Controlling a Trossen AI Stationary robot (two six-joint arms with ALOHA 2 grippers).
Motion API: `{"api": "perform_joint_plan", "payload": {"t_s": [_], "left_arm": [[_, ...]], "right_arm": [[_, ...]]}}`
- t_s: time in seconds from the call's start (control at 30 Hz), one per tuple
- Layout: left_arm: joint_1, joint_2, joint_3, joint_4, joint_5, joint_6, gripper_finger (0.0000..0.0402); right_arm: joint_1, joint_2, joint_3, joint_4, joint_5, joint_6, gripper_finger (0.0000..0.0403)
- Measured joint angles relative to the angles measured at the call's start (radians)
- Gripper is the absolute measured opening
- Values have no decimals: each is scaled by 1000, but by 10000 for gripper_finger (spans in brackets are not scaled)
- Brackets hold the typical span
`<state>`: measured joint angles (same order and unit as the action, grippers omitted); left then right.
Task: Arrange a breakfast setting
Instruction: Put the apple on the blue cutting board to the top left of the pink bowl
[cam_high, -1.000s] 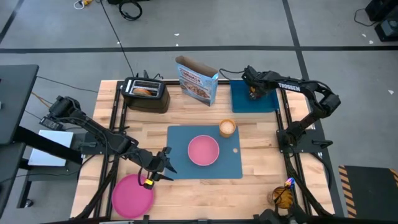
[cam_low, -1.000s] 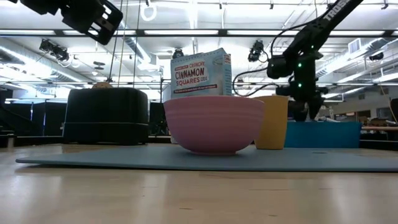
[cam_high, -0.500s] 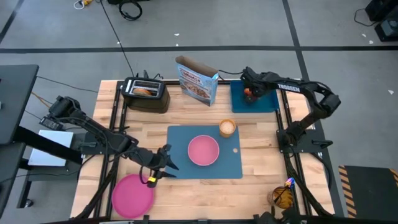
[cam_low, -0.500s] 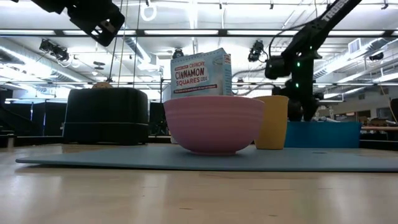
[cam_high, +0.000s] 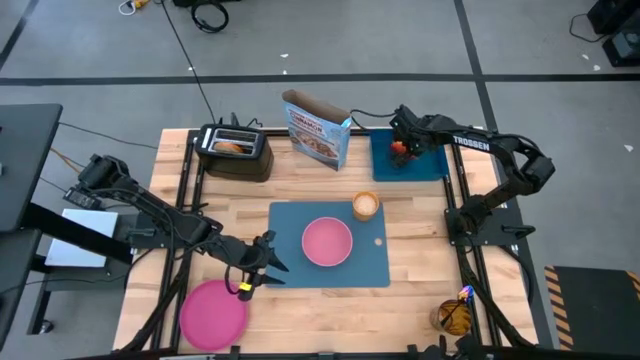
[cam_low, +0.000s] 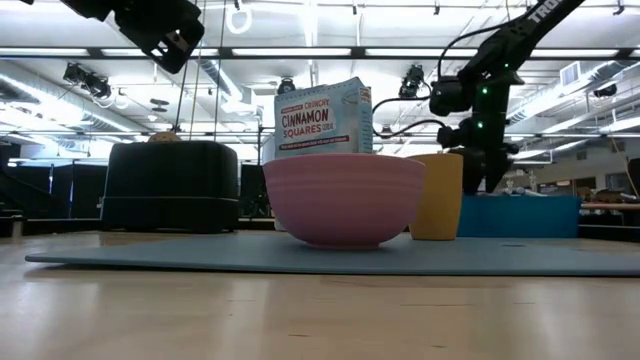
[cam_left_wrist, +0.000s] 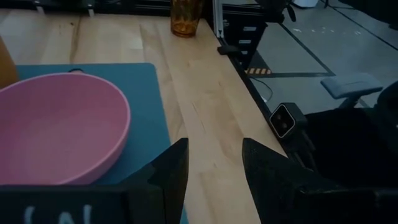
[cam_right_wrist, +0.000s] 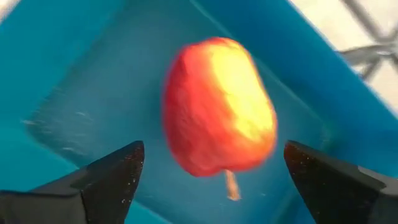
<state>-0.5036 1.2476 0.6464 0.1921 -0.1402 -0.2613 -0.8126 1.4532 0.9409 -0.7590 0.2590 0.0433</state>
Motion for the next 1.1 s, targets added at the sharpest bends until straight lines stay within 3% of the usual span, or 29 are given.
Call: {"api": "perform_joint_plan", "payload": {"t_s": [0.23, 0.43, 0.63, 1.1], "left_arm": [[0, 0, 0, 0, 0, 2, 157], [0, 0, 0, 8, 0, 2, 157], [0, 0, 0, 20, 2, 2, 157], [-13, 0, 0, 21, 1, -17, 157]], "right_arm": [[41, 0, 0, -96, 89, 41, 361], [13, 0, -58, -101, 99, 48, 277], [-12, 0, -127, -11, 217, 60, 206], [-34, 65, -127, 93, 203, -113, 187]]}}
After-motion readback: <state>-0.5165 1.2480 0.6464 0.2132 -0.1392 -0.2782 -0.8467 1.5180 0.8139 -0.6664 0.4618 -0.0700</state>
